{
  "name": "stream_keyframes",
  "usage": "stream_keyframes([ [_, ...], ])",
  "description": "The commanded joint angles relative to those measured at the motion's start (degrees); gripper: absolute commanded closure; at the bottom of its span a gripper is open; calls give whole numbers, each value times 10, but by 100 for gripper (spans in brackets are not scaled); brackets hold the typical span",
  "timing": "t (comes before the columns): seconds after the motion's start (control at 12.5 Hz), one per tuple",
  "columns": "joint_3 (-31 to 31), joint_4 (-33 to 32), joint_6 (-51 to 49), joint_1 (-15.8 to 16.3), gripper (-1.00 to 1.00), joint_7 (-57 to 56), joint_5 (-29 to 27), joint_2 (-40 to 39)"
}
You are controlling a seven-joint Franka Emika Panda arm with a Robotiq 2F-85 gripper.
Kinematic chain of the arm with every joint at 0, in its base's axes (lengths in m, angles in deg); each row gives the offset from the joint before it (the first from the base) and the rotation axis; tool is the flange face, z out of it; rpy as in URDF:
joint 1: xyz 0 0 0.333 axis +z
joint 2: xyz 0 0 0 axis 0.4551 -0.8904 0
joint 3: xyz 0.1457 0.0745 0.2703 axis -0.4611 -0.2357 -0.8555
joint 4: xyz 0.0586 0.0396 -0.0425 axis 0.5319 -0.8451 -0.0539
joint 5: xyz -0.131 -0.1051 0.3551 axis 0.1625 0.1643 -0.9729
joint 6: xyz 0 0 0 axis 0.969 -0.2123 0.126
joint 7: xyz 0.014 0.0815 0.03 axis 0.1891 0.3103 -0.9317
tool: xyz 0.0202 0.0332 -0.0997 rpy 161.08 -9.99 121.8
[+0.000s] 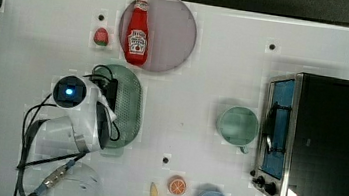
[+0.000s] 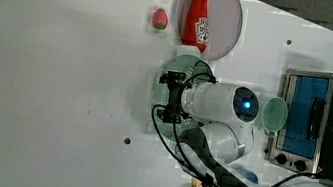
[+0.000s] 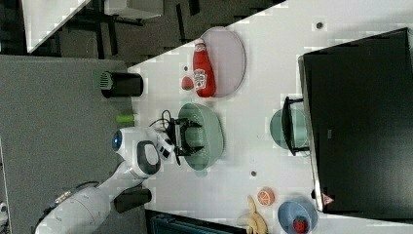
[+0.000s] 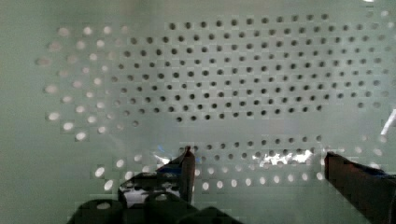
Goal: Drag strainer right to left.
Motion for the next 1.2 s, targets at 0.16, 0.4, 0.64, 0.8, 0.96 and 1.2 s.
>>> stream_keyframes([
  [0.16,-18,37,-21,51,-100,85,-14,-8],
  [0.4,-18,75,-30,74,-100,108,-14,-30],
  [0.64,-18,110,-43,89,-100,131,-15,-50],
  [0.8,-18,128,-49,99,-100,151,-16,-60],
  [0.96,-18,140,-49,107,-100,152,-16,-67],
  [1.2,-18,156,-50,118,-100,153,-36,-77],
])
